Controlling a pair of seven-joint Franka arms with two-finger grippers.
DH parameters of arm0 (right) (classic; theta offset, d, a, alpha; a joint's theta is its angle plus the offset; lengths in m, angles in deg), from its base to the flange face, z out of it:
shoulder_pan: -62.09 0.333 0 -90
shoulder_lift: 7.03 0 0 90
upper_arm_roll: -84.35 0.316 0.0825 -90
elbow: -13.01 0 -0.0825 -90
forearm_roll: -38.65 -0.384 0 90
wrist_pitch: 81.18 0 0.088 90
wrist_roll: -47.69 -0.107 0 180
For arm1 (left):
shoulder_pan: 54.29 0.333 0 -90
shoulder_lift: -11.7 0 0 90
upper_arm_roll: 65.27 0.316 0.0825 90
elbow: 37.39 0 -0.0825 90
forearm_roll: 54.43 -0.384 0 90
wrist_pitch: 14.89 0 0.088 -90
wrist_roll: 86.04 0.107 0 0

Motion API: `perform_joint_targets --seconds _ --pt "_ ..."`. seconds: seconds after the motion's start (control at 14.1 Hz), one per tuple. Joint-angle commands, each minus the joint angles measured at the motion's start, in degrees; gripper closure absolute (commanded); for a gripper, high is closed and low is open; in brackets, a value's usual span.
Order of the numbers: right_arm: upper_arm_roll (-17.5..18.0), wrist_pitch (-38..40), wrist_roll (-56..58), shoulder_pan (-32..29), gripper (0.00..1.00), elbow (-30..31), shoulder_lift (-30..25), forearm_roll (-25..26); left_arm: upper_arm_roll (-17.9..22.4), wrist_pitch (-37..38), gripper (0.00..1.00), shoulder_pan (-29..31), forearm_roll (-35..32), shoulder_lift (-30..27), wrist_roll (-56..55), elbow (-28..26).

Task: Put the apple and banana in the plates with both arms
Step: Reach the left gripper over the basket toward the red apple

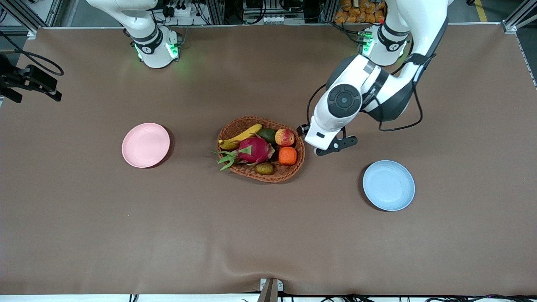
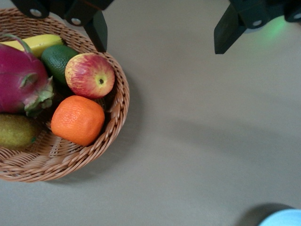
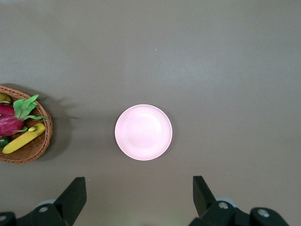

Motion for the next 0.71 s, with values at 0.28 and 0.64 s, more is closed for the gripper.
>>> perform_joint_targets --seconds 0.28,0.64 --pt "0.49 1.09 0.57 -0.90 0.00 -1.34 0.62 0.48 0.23 -11.29 0.00 -0.68 5.43 0.75 -4.99 -5.74" --pt "0.49 1.26 0.57 -0.90 0.00 -1.25 0.62 0.39 0.23 -20.25 0.00 -2.88 5.52 1.54 -10.16 -9.26"
